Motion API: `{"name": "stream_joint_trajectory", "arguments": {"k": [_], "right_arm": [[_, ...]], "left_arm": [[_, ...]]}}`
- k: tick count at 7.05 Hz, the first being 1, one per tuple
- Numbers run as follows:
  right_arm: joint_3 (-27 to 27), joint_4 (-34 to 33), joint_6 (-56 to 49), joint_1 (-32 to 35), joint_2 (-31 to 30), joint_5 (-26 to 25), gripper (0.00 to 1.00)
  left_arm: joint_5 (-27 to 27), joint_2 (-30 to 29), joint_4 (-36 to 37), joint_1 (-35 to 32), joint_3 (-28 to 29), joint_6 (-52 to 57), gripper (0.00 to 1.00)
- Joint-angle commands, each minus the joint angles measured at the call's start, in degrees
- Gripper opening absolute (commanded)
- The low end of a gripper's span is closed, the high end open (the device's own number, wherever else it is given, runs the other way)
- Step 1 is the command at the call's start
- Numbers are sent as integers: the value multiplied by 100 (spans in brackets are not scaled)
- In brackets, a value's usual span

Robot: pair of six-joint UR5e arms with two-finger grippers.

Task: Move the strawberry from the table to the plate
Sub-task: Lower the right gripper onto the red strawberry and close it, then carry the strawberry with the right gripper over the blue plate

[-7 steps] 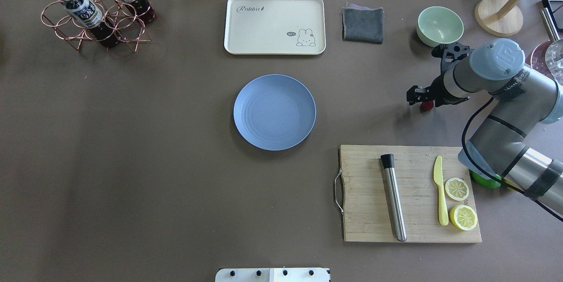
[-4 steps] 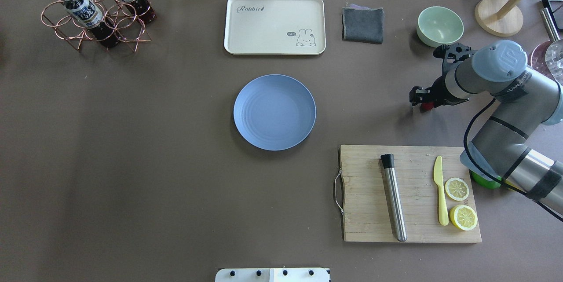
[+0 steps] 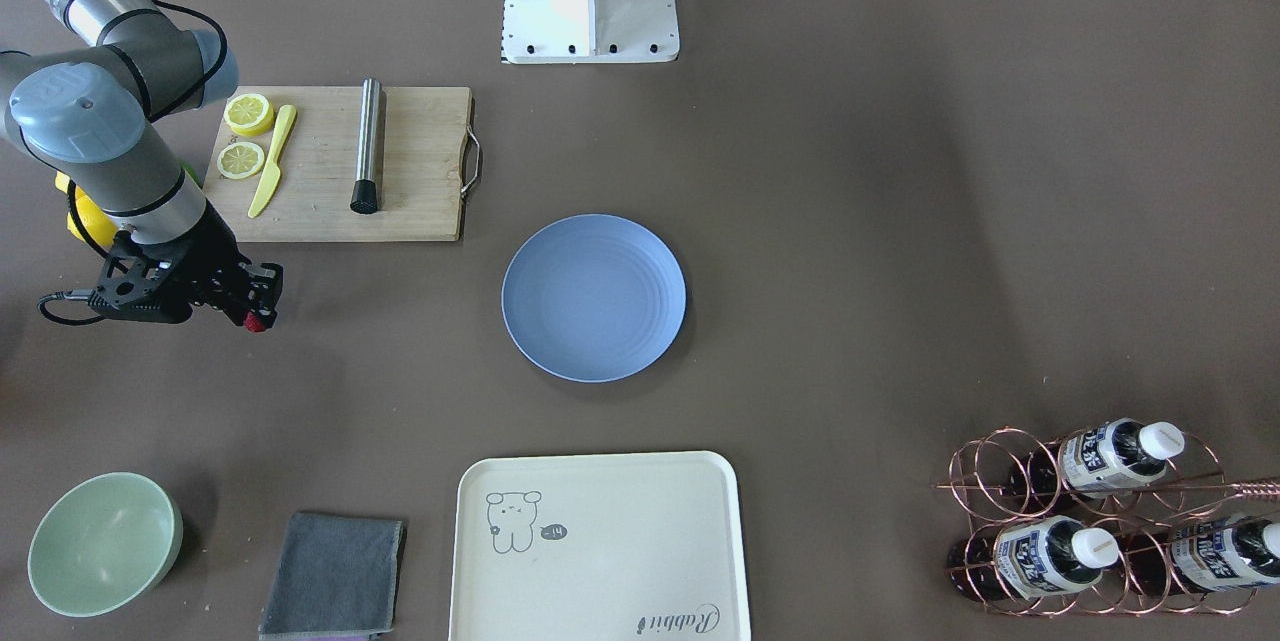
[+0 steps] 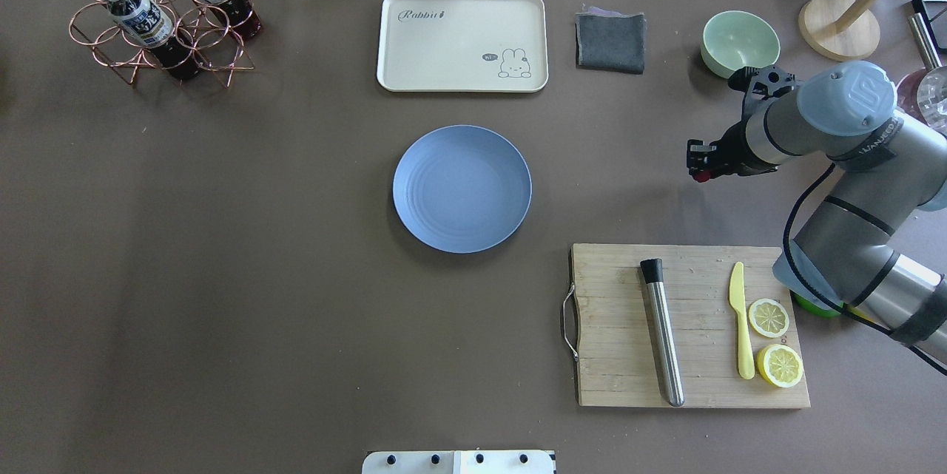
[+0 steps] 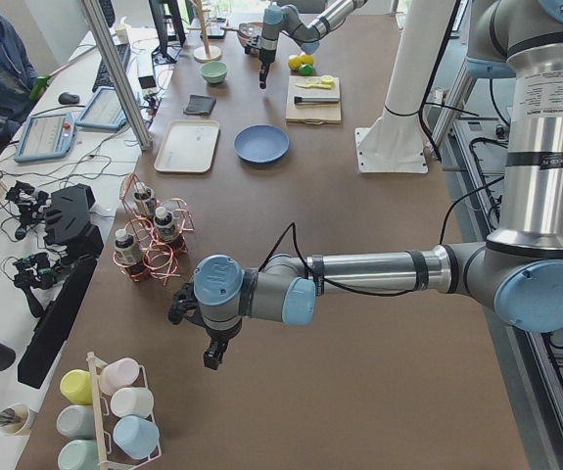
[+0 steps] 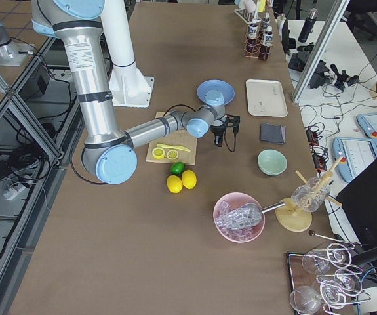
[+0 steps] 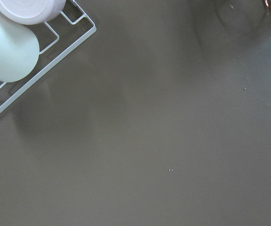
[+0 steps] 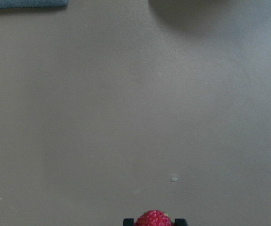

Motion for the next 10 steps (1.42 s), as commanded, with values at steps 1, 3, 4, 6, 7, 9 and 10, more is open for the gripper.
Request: {"name": "stream_joint_trajectory", "arguments": {"k": [1, 3, 4, 6, 7, 9, 10], "right_arm": [[23, -687, 905, -190, 767, -80, 0], [6, -1401, 2328, -794, 1612, -772, 0], [-3, -1699, 2857, -1024, 1972, -1044, 0], [-169, -2149, 3650, -1508, 2650, -1501, 0], [-449, -2124, 3967, -1701, 2862, -1861, 0], [-1284, -2080, 4504, -1904, 3503, -2223, 0], [-1286, -2080, 4558, -2027, 3505, -2390, 0]], "left_arm": [[-3, 196, 6, 2, 25, -17, 99], [-12, 320, 6, 2, -10, -18, 99], [-20, 321, 41, 2, -18, -26, 99], [-459, 320, 59, 11, -1, -79, 99], [-451, 321, 59, 28, -1, -79, 99], [-468, 355, 50, 29, -1, -79, 99], [-469, 364, 50, 37, -9, -79, 99]]}}
